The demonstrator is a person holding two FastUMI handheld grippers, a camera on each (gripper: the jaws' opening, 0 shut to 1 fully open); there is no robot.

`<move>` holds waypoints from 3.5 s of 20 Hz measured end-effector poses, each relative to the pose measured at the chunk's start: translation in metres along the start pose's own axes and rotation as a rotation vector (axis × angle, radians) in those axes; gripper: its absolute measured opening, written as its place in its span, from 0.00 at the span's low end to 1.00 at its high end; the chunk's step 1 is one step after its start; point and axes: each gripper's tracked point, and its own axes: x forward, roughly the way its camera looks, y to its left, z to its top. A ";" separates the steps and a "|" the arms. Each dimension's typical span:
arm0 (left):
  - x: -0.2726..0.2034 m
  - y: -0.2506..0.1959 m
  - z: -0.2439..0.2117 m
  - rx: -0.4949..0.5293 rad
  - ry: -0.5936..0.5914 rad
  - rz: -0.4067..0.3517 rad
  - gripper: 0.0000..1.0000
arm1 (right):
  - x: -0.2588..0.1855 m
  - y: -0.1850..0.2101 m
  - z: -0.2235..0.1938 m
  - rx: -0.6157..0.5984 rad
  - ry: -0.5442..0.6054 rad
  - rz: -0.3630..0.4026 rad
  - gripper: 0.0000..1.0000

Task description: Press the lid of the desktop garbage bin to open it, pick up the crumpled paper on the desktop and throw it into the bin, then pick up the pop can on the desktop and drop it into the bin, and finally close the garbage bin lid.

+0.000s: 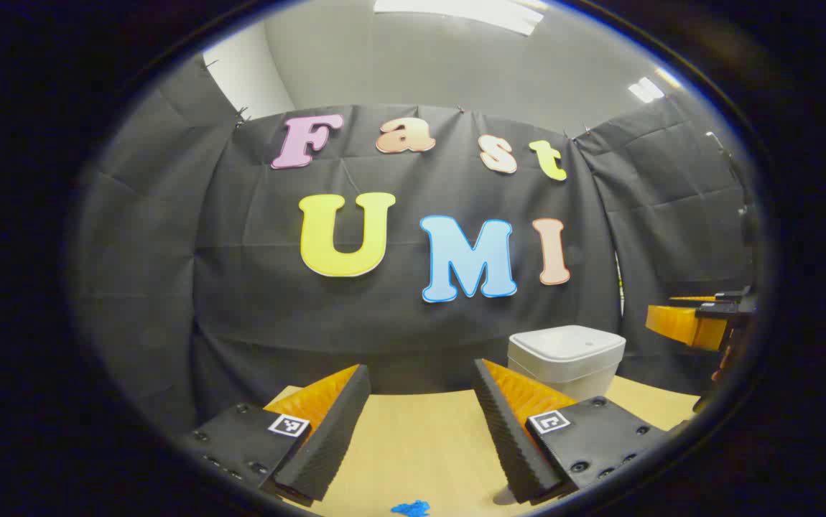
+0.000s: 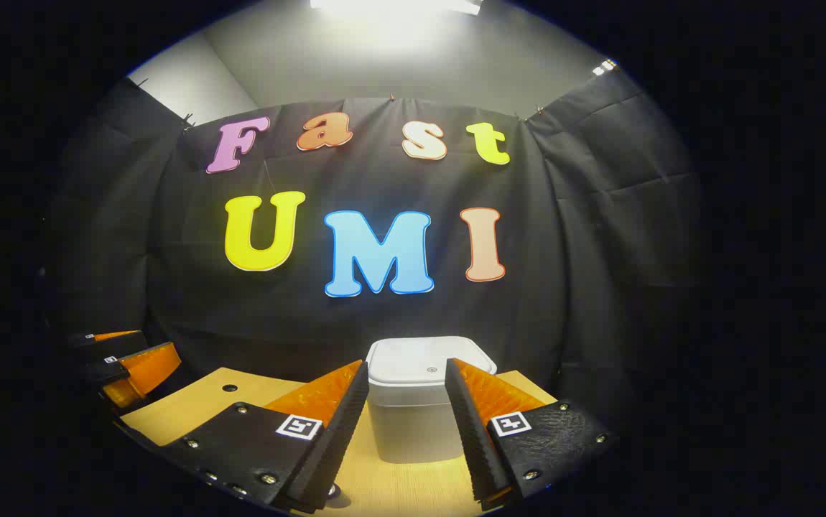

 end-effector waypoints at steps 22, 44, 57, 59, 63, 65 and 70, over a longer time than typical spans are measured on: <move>0.006 0.005 -0.007 -0.006 0.030 0.110 0.95 | 0.025 -0.008 0.008 -0.064 -0.026 0.025 0.96; 0.028 -0.005 -0.008 0.078 0.039 0.092 0.72 | 0.107 -0.038 -0.019 0.133 0.130 -0.050 0.10; 0.040 -0.002 -0.008 0.086 0.044 0.106 0.91 | 0.149 -0.033 -0.050 0.009 0.208 0.013 0.04; 0.040 -0.002 -0.009 0.084 0.044 0.106 0.91 | 0.153 -0.031 -0.056 -0.012 0.228 0.021 0.04; 0.038 -0.001 -0.011 0.078 0.044 0.111 0.91 | 0.156 -0.029 -0.073 -0.023 0.294 0.030 0.04; 0.038 0.001 -0.011 0.076 0.045 0.116 0.94 | 0.156 -0.029 -0.074 -0.027 0.302 0.029 0.04; 0.039 0.004 -0.016 0.058 0.054 0.125 0.98 | 0.154 -0.029 -0.080 -0.064 0.321 0.046 0.04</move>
